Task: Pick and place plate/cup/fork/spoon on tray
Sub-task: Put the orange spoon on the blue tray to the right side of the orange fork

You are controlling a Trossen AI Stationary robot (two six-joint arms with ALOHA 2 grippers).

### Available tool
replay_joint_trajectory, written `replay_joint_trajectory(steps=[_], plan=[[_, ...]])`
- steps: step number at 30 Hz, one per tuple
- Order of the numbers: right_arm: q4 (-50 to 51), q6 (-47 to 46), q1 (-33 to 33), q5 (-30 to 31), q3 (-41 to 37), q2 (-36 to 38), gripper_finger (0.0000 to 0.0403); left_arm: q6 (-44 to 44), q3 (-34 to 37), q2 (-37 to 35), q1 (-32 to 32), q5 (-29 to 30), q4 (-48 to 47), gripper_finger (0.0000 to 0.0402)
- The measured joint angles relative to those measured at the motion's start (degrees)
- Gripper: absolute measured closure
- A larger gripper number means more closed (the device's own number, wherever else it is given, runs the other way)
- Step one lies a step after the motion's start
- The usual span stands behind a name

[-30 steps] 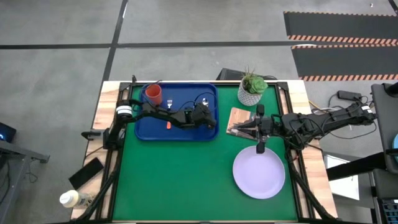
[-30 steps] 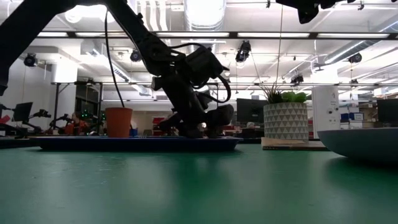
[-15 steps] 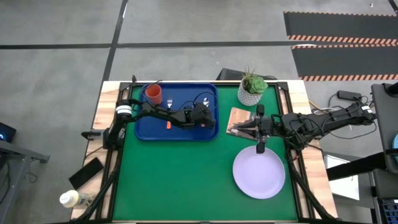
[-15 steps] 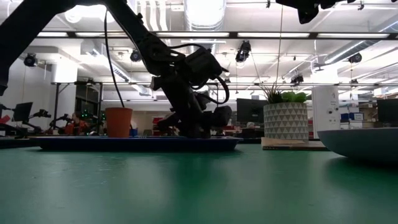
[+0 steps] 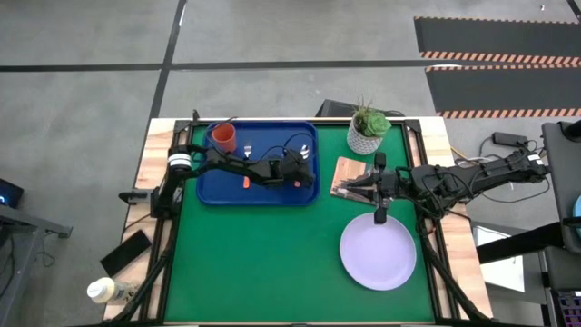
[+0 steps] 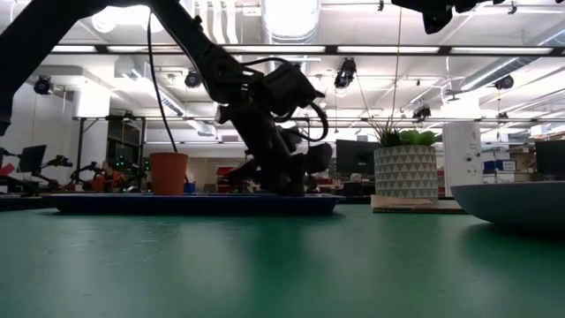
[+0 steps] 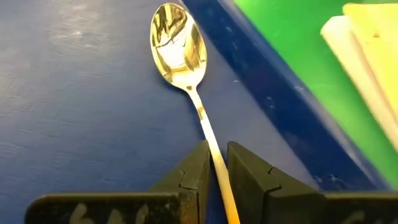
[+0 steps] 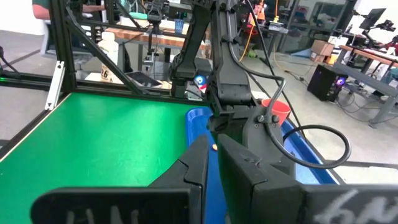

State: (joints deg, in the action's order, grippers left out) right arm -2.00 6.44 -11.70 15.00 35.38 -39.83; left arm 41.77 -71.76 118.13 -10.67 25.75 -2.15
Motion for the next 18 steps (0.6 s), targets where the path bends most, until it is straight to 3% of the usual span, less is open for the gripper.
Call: replay_joint_trajectory(steps=[9, 18], plan=[[0.02, 0.0, 0.0, 0.0, 0.0, 0.0, 0.0375, 1.93, -0.15, -0.11, 0.08, -1.67, 0.09, 0.0354], [0.08, 0.0, 0.0, 0.0, 0.0, -0.02, 0.0375, -0.6, -0.02, -2.63, 0.11, -4.72, -2.29, 0.0281]])
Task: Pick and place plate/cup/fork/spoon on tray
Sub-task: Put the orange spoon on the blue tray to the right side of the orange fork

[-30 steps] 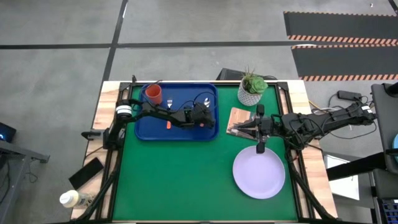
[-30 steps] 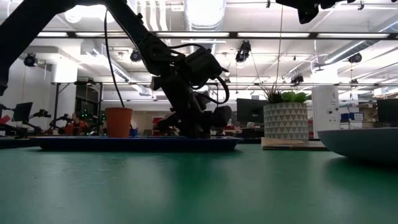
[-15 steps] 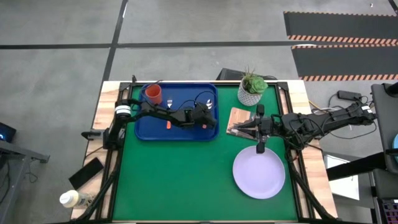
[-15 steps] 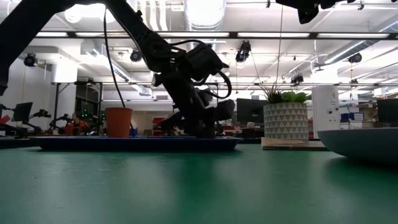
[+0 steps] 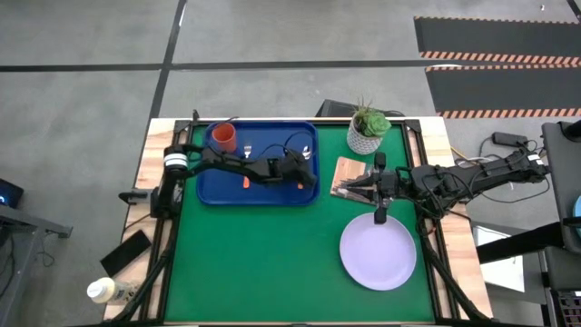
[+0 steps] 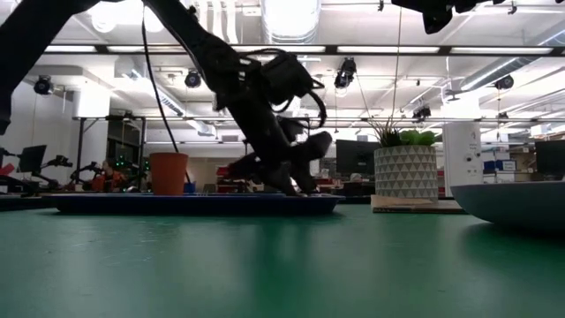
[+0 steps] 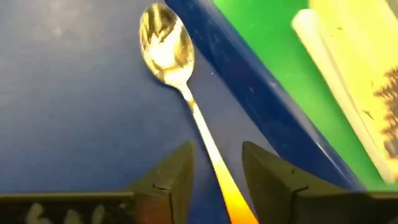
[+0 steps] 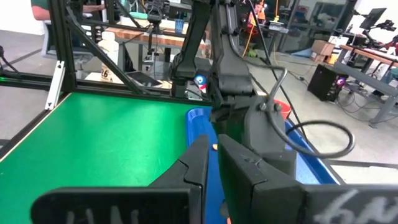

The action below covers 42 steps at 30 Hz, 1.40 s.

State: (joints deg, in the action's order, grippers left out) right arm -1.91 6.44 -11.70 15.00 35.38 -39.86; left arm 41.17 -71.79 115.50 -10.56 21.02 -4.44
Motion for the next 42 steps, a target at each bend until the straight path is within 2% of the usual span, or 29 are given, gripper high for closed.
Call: replay_joint_trajectory(steps=[5, 8, 10, 17, 22, 42], plan=[[0.08, 0.0, 0.0, 0.0, 0.0, 0.0, 0.0374, -11.94, 0.04, -4.37, 0.78, -5.87, -7.54, 0.0262], [-0.06, -0.02, 0.0, 0.0, 0.0, 0.0, 0.0374, -18.21, 0.43, -5.97, 2.18, -6.15, -13.42, 0.0273], [-0.14, -0.02, 0.0, 0.0, 0.0, 0.0, 0.0374, -20.76, 1.08, -6.05, 3.07, -6.15, -13.51, 0.029], [-0.1, -0.48, 0.0, 0.0, 0.0, 0.0, 0.0374, -20.35, 2.05, -4.87, 4.67, -6.14, -11.87, 0.0365], [-0.08, -0.47, 0.0, 0.0, 0.0, 0.0, 0.0374, -17.53, 2.05, -4.13, 4.65, -5.89, -8.25, 0.0393], [-0.07, -0.44, 0.0, 0.0, 0.0, 0.0, 0.0374, -17.36, 2.16, -2.16, 4.69, -5.8, -1.5, 0.0402]])
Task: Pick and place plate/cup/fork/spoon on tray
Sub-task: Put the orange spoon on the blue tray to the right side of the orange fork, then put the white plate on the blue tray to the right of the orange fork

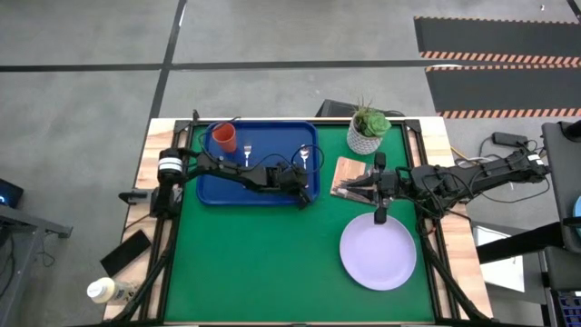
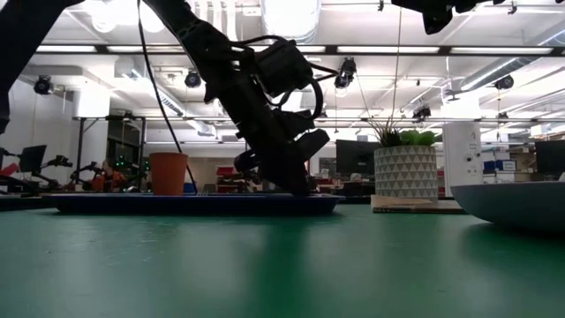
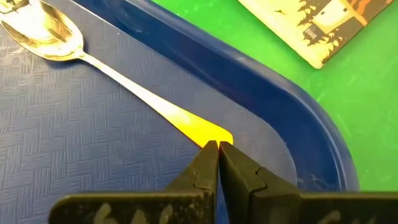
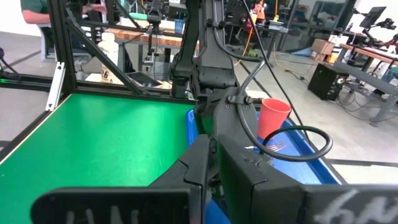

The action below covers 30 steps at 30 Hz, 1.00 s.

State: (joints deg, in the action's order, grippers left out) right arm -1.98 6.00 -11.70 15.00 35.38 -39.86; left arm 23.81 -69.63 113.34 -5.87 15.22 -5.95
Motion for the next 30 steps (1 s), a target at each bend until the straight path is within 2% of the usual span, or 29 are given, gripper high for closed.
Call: replay_joint_trajectory(steps=[9, 15, 18, 25, 30], plan=[[0.04, 0.02, -0.02, 0.0, 0.0, 0.0, 0.0375, -0.25, 0.0, -2.88, 1.72, 0.02, -0.18, 0.0402], [0.0, -2.3, 0.0, 0.0, 0.0, 0.0, 0.0374, -4.91, 1.25, -8.57, 7.25, 0.02, -0.23, 0.0401], [0.04, -6.33, -0.02, 0.02, 0.0, -0.32, 0.0374, -7.67, 3.2, -12.42, 10.88, 0.0, -0.39, 0.0401], [-0.05, -9.12, -0.02, 0.0, 0.0, -3.08, 0.0374, -14.2, 10.15, -24.04, 17.41, 0.0, 0.2, 0.0401], [-0.24, -11.17, -0.02, 0.0, 0.0, -6.07, 0.0374, -15.75, 20.14, -33.71, 18.36, 0.27, 6.78, 0.0401]])
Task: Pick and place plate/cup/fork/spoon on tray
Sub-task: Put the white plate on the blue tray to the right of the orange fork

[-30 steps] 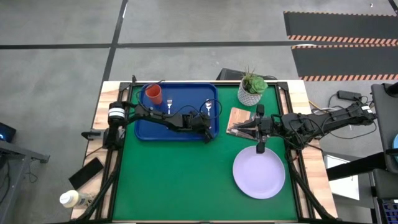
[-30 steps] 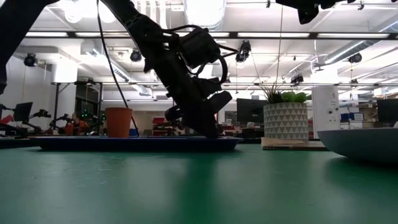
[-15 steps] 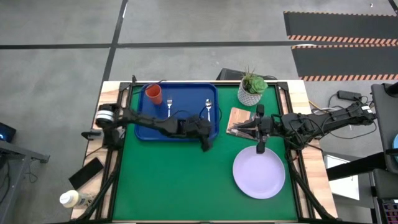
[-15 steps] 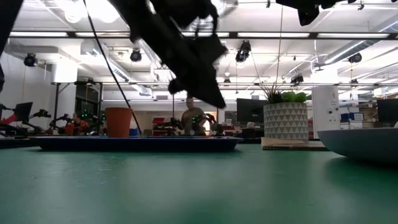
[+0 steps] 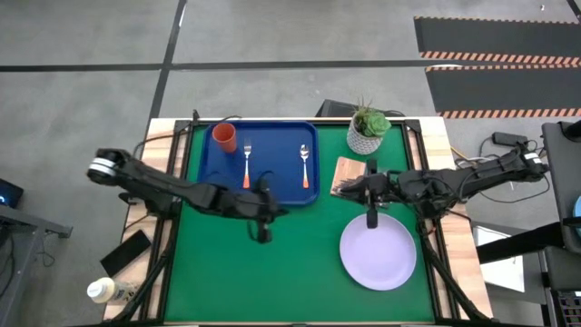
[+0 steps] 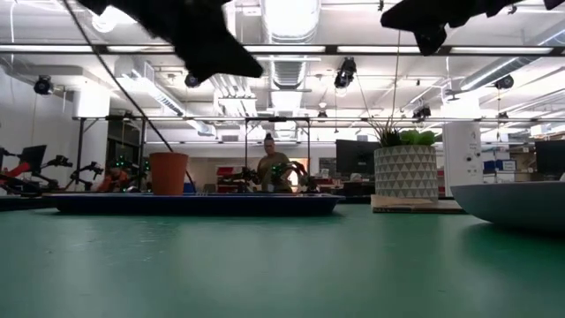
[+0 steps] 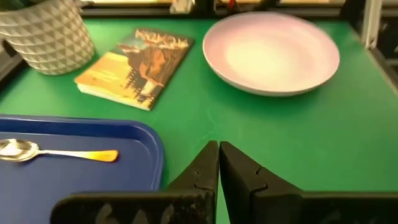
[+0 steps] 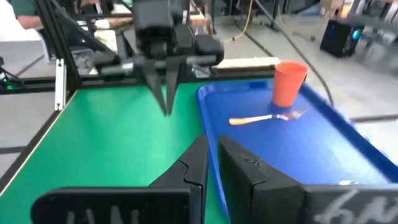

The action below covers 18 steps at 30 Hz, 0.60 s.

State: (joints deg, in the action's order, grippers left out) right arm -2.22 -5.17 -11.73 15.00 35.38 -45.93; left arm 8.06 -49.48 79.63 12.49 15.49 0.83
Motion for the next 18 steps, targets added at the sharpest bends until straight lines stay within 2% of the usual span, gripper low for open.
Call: replay_joint_trajectory(steps=[5, 9, 13, 18], plan=[[-0.24, -6.81, -0.34, -1.01, 0.0, -3.82, 0.0374, -0.99, 11.81, -9.14, -0.52, 0.12, 11.0, 0.0401], [0.22, -14.17, -2.16, -4.87, 0.49, -8.37, 0.0375, -1.48, 18.74, -15.45, -0.73, 0.3, 19.74, 0.0401], [1.66, -19.49, -6.02, -6.39, 3.85, -14.29, 0.0375, -1.78, 22.77, -20.52, -1.27, 1.23, 24.76, 0.0401], [8.35, -24.0, -10.08, -6.1, 12.12, -22.91, 0.0375, -2.45, 25.63, -24.56, -1.28, 1.98, 27.75, 0.0401]])
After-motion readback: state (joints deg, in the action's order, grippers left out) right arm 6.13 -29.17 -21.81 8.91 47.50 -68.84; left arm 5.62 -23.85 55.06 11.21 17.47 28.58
